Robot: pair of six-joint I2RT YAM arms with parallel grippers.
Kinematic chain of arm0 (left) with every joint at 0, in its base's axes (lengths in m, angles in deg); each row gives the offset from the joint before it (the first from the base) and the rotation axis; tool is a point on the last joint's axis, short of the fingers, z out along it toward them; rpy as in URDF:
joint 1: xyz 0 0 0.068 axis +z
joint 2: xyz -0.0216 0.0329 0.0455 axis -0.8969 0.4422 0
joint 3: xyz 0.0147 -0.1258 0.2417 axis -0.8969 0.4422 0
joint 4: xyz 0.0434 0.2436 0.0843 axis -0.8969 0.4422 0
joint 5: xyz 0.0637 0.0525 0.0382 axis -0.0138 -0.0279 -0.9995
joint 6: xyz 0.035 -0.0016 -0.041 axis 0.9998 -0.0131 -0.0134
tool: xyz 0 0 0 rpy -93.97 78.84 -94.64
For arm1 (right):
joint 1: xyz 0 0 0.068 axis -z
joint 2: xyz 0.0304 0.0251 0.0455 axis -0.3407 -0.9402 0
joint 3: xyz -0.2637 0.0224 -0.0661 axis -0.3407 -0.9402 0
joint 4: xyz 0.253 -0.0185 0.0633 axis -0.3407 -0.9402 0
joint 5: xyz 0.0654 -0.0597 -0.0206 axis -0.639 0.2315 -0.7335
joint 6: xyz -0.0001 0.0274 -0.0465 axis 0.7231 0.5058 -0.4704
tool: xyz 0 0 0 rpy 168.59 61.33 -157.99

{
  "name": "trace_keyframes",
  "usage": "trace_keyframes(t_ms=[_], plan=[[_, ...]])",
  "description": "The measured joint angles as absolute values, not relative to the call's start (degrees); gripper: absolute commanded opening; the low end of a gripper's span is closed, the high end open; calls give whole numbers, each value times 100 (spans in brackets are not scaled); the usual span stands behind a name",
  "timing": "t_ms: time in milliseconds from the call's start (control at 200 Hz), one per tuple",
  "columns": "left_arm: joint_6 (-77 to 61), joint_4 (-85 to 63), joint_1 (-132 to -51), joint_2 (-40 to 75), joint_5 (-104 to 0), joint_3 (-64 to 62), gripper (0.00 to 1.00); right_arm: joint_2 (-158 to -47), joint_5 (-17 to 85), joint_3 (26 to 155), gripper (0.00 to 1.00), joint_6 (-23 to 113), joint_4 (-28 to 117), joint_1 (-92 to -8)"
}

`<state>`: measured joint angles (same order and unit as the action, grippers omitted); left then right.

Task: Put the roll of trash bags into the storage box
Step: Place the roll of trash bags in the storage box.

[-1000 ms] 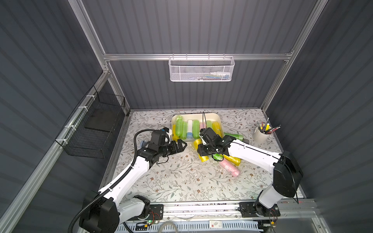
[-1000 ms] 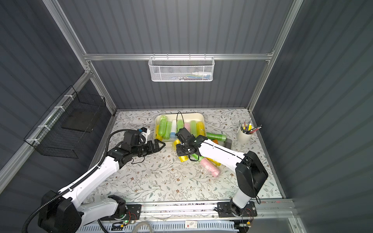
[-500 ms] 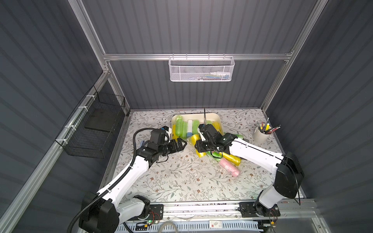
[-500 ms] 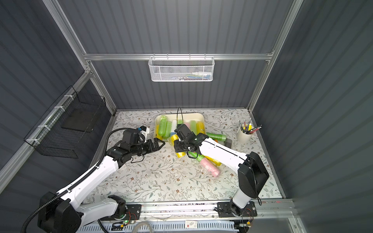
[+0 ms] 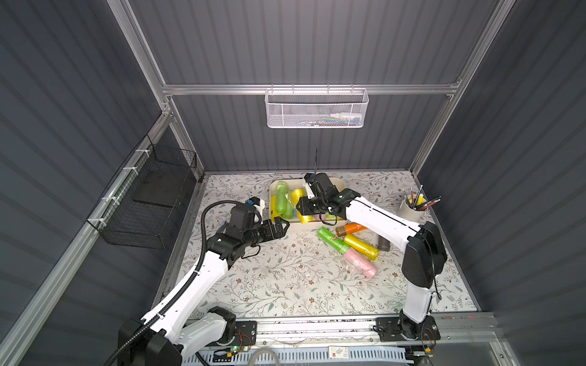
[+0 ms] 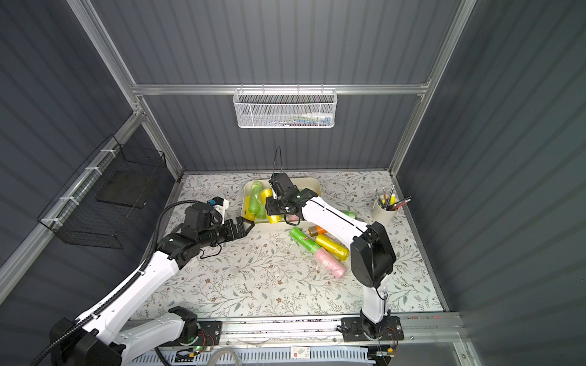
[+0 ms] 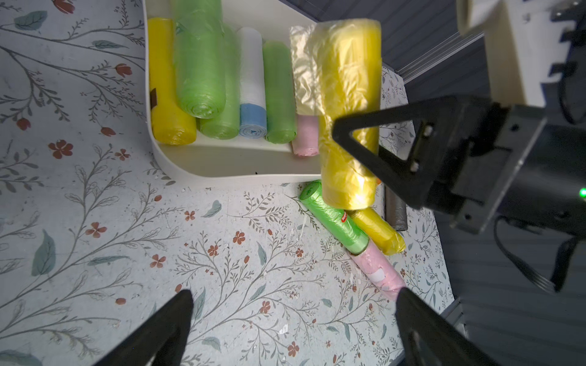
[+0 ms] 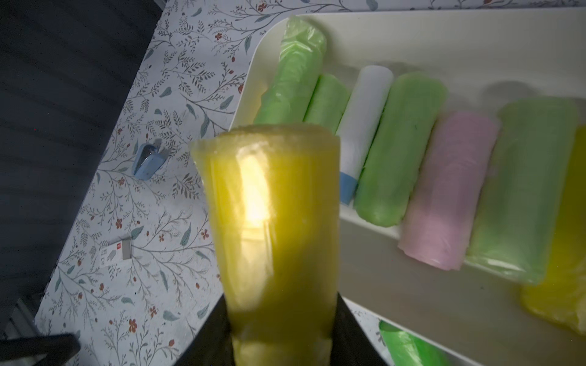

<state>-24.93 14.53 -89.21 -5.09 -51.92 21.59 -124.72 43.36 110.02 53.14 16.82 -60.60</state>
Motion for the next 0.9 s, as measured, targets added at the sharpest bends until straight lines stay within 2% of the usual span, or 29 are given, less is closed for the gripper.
trace_keyframes(t_ms=[495, 895], plan=[[-2406, 1674, -8921, -583, -5255, 2155, 100, -13655, 3840, 12058, 42, 5918, 1793, -5558], [-2384, 1672, -8921, -559, -5253, 2155, 100, -14420, 3652, 12866, 39, 6136, 1787, -5444]])
